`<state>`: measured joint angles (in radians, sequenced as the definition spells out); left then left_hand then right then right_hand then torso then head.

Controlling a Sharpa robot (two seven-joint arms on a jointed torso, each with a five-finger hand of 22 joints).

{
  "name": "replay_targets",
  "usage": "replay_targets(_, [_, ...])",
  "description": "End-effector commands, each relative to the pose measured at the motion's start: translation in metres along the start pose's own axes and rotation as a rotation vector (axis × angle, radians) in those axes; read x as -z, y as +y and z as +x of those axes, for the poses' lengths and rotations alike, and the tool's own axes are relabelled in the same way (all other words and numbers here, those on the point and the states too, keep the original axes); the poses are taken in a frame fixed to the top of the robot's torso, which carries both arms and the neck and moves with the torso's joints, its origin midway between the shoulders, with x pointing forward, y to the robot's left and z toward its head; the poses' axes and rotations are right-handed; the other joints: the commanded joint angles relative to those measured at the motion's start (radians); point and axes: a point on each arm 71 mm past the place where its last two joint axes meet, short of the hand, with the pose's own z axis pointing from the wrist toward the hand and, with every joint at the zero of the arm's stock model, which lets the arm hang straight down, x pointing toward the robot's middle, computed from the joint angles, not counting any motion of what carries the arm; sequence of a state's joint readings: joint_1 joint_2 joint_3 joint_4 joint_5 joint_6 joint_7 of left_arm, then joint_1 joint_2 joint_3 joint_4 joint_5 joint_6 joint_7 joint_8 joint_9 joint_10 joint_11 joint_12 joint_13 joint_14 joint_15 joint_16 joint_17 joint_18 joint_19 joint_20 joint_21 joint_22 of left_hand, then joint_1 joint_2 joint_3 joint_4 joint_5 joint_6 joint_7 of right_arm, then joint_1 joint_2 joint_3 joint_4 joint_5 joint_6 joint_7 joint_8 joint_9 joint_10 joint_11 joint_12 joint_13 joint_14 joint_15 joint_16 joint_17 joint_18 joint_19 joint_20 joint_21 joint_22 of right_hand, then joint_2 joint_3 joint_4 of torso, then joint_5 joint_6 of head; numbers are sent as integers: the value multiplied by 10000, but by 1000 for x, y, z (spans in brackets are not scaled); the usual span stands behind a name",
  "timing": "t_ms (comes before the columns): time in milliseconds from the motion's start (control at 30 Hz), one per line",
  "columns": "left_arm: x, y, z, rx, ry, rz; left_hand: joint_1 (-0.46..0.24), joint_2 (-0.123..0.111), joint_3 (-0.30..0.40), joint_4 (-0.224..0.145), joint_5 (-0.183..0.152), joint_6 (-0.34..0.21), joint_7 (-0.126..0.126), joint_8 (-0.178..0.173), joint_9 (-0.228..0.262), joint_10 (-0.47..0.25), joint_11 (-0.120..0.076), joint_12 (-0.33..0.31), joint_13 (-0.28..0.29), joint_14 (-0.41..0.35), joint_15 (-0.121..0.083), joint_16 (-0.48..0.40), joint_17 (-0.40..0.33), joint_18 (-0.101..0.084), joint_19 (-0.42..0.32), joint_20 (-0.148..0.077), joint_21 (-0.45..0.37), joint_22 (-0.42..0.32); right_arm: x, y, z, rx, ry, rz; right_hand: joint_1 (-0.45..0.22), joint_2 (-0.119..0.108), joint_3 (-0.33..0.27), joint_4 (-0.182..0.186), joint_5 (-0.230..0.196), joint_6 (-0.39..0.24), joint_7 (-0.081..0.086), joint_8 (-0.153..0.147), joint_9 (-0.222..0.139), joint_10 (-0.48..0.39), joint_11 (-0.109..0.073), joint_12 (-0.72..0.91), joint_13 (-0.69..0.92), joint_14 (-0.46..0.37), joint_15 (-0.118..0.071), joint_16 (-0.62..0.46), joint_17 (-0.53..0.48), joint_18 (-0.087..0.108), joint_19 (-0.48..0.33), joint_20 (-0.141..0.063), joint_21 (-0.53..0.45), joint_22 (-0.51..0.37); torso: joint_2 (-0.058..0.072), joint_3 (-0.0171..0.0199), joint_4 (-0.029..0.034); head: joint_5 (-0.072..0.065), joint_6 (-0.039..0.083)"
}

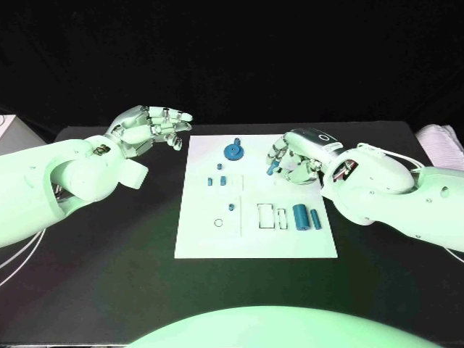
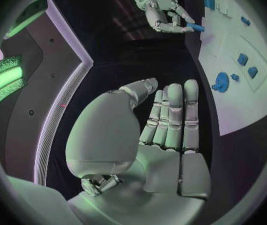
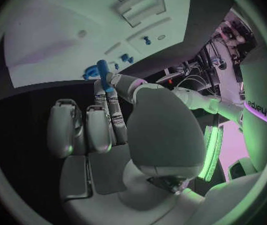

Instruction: Assemble the parts on the task board

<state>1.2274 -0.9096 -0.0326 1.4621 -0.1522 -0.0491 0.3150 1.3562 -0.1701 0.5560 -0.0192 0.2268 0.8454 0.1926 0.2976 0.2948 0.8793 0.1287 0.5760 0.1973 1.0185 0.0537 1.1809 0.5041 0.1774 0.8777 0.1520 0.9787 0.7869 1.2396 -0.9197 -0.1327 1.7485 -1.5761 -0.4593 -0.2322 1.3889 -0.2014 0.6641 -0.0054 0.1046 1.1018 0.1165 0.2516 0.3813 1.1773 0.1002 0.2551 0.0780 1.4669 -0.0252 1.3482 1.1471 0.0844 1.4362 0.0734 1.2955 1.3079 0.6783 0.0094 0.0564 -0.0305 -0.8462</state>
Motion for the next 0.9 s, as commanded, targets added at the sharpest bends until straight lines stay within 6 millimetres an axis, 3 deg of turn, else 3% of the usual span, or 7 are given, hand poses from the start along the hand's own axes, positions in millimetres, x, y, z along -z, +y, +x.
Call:
replay_targets(33, [-1, 0, 3, 55, 213, 52, 37, 38, -45, -3, 46, -60, -5, 66, 12, -88, -8, 60, -2, 14, 18, -41, -9, 75, 43, 4, -37, -8, -1, 13, -1, -661, -218, -324, 174, 207, 65, -9, 11, 55, 13, 37, 9, 637, -553, -3, 407, 289, -75, 53, 13, -186, 63, -29, 66, 335, 0, 13, -1, 36, 13])
replay_targets(133, [-2, 1, 3, 65, 228, 39, 37, 38, -45, -3, 46, -60, -5, 66, 12, -88, -8, 60, -2, 14, 18, -41, -9, 75, 43, 4, -37, -8, -4, 30, 7, -844, -35, -745, 171, 212, 91, -41, -17, 53, 14, 40, 24, 644, -552, -17, 425, 290, -77, 55, 9, -185, 61, -31, 66, 338, 3, 3, -17, 86, 31])
replay_targets(467, [-3, 2, 6, 96, 290, 20, 37, 38, -45, -3, 46, -60, -5, 66, 12, -88, -8, 60, -2, 14, 18, -41, -9, 75, 43, 4, -37, -8, -9, 78, 45, -1159, 592, -2106, 161, 219, 110, -56, -10, 42, 21, 36, 32, 639, -546, -32, 433, 284, -76, 40, -24, -175, 40, -32, 27, 308, -19, -13, 19, 241, -53])
replay_targets(800, [-4, 2, 8, 116, 326, 21, 46, 41, -47, -5, 47, -61, -5, 75, 13, -91, -8, 69, -2, 15, 17, -44, -13, 75, 53, 3, -41, -13, -7, 98, 79, -1257, 1128, -2628, 146, 224, 132, -78, 0, 26, 30, 29, 42, 628, -538, -56, 445, 282, -71, 36, -37, -170, 27, -32, 5, 293, 11, -14, -12, 402, -96])
replay_targets(900, [-4, 2, 8, 119, 332, 16, 46, 41, -47, -5, 47, -61, -5, 75, 13, -91, -8, 69, -2, 15, 17, -44, -13, 75, 53, 3, -41, -13, -7, 99, 86, -1136, 1230, -2620, 144, 225, 138, -85, 2, 23, 32, 28, 45, 626, -537, -61, 448, 282, -70, 35, -40, -166, 19, -32, -10, 281, 12, 8, -28, 432, -129])
